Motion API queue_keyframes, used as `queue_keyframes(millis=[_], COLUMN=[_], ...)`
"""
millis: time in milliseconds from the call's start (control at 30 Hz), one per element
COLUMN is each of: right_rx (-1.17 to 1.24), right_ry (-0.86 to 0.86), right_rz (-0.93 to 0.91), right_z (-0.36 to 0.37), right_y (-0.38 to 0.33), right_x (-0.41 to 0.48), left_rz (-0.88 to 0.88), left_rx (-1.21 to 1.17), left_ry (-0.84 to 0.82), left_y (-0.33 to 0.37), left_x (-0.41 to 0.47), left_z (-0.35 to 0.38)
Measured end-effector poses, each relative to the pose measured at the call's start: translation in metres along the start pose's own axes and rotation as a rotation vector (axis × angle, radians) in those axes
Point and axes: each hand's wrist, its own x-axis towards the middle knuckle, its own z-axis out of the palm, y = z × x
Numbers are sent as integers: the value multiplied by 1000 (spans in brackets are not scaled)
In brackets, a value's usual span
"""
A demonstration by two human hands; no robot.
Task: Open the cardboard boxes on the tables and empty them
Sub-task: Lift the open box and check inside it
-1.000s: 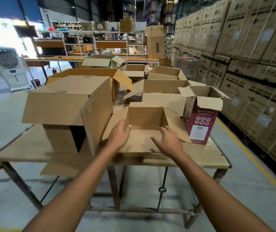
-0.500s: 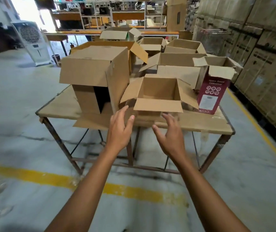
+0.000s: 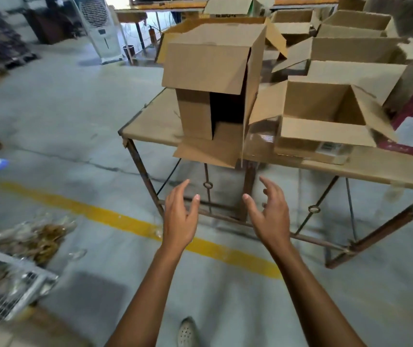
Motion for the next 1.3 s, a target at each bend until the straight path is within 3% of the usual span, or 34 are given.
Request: queue_keyframes(millis=[333,667,833,1000,1100,1300], right_rx=[-10,-122,-40,119,195,329], right_ry=[108,271,233,167,156,149], right_rz=[34,73,118,103,59,26], right_z=[99,104,108,119,123,114], right_y=[-33,-56,-47,-39,-41,-63], right_x=[47,147,201,243,266,298], left_rz=[119,133,-2,-301,-418,-383], left_rx=[91,61,-45,-476,-606,-689], left_ry=[-61,-62,-75,-112,-106,-126], left_y=[-80,-73,-59,-57,-59,-29], left_x=[105,244,312,382,419,441], left_z=[-56,-43,-11,22,38,22])
